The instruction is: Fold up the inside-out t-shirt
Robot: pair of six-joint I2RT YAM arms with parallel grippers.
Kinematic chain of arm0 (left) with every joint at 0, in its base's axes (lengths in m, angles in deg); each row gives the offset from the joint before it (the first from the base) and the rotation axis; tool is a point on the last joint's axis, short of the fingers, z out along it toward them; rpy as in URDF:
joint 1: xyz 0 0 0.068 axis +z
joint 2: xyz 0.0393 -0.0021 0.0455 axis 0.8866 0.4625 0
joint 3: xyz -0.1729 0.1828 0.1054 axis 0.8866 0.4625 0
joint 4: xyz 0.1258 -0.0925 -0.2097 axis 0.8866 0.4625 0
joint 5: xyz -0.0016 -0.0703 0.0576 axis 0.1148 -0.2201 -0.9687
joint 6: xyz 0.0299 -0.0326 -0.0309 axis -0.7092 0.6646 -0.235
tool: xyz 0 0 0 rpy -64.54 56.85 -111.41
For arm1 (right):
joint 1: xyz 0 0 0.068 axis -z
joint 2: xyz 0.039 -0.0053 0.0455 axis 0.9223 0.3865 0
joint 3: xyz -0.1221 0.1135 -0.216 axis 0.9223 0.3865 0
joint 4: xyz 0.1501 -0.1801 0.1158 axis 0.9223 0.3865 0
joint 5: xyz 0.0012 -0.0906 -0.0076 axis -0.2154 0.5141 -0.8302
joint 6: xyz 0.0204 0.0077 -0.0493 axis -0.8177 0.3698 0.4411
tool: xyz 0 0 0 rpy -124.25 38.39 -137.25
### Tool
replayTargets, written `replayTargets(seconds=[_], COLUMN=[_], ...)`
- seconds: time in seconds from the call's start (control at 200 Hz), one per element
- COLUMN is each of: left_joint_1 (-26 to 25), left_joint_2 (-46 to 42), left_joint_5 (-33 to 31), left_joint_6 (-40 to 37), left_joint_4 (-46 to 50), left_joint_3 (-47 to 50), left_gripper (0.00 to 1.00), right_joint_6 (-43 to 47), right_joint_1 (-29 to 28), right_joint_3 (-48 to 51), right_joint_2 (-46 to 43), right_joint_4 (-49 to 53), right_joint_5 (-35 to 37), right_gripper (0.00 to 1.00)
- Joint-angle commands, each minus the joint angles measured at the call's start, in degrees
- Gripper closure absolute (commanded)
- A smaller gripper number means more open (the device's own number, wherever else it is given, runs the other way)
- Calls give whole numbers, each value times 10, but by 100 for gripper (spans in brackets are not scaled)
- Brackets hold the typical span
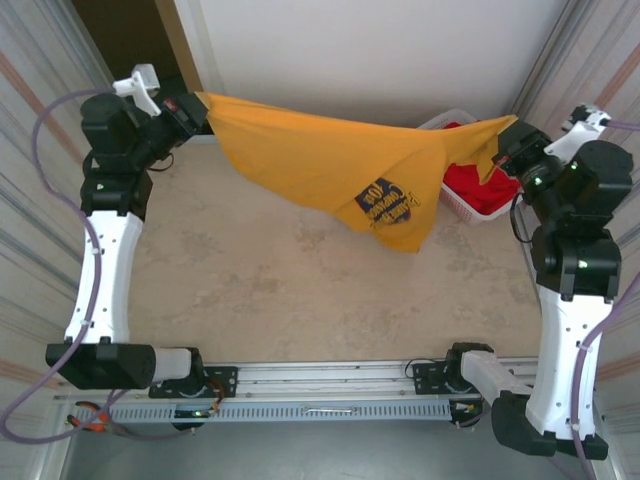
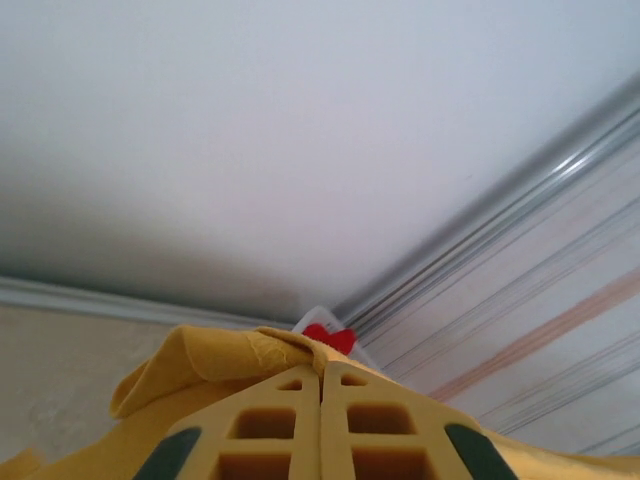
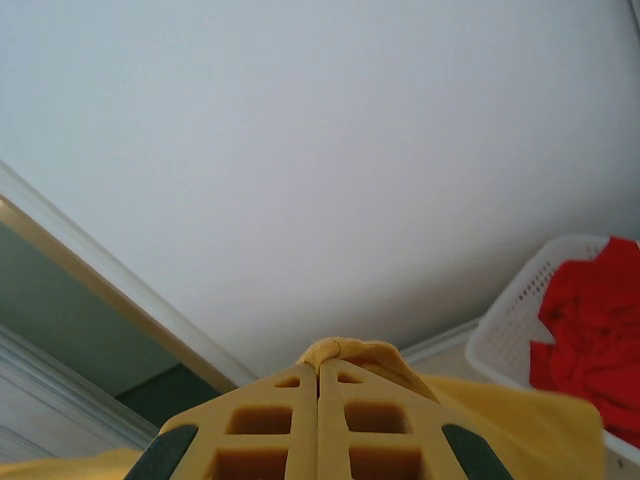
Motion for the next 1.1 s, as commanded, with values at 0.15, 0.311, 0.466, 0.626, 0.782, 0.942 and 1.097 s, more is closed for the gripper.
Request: replayTargets(seconds=[0.15,0.311,0.466,0.626,0.782,0.942,1.097], left_joint_1=[6,0,-3,-4,-4,-7,-42], left_joint_2=[-39,-58,-48,36,168,236,229], left_joint_5=[16,16,5,10,-5,-40,-84], left_joint_6=[42,56,37,0,-49,-109,-164], left_joint_4=[0,31,43,26,-13,-29,-3], left_joint_3=[-60,-1,105,208,227,203,212], left_gripper=[93,93,90,87,74,62,56], right_joint_6=[-39,-48,-50,-30,-7,0,5], right_joint_1=[5,5,-2,-15,-35,-40,-41], right_joint_3=[-68,-31,65,199,303,364,378], right_joint_2=[-10,-20,-16,21,75,116,118], right_joint_4=[-18,-16,-23,-43,-73,-101,-106], right_joint_5=[-32,-43,-39,-3,42,55,61], right_gripper=[100,100,100,100,100,100,100])
